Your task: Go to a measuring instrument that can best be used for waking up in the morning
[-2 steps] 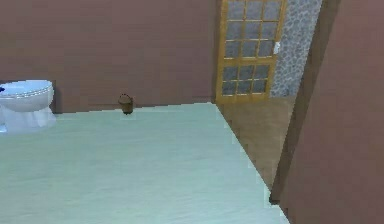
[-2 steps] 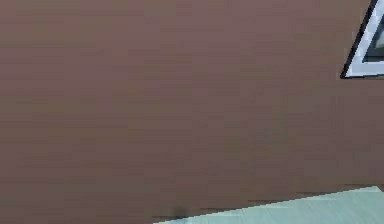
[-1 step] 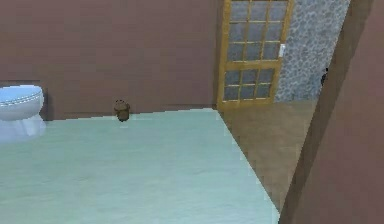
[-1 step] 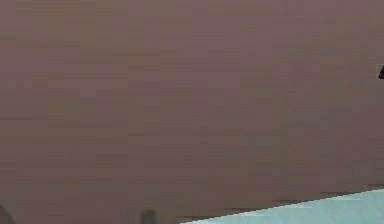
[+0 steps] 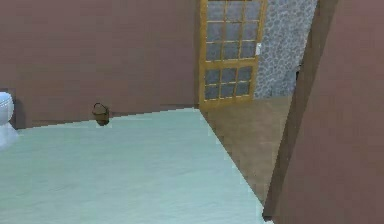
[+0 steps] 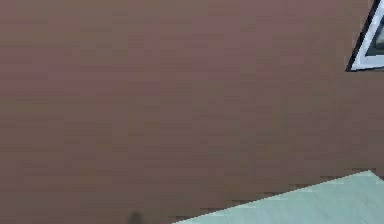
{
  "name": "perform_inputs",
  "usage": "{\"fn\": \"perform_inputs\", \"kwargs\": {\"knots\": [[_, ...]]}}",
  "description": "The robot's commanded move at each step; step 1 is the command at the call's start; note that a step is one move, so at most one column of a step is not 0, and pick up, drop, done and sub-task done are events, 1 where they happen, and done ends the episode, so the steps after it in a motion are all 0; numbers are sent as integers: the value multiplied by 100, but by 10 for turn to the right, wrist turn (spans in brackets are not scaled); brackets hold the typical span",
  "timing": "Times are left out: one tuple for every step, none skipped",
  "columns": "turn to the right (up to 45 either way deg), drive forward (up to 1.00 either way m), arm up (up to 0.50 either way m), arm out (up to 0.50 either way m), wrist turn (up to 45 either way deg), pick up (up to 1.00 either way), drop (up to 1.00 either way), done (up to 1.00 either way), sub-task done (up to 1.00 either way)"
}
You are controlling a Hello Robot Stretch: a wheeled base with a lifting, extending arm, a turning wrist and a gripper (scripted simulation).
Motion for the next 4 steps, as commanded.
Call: {"fn": "perform_inputs", "kwargs": {"knots": [[0, 100, 0, 0, 0, 0, 0, 0, 0], [150, 0, 0, 0, 0, 0, 0, 0, 0], [0, 15, 0, 0, 0, 0, 0, 0, 0], [150, 0, 0, 0, 0, 0, 0, 0, 0]]}}
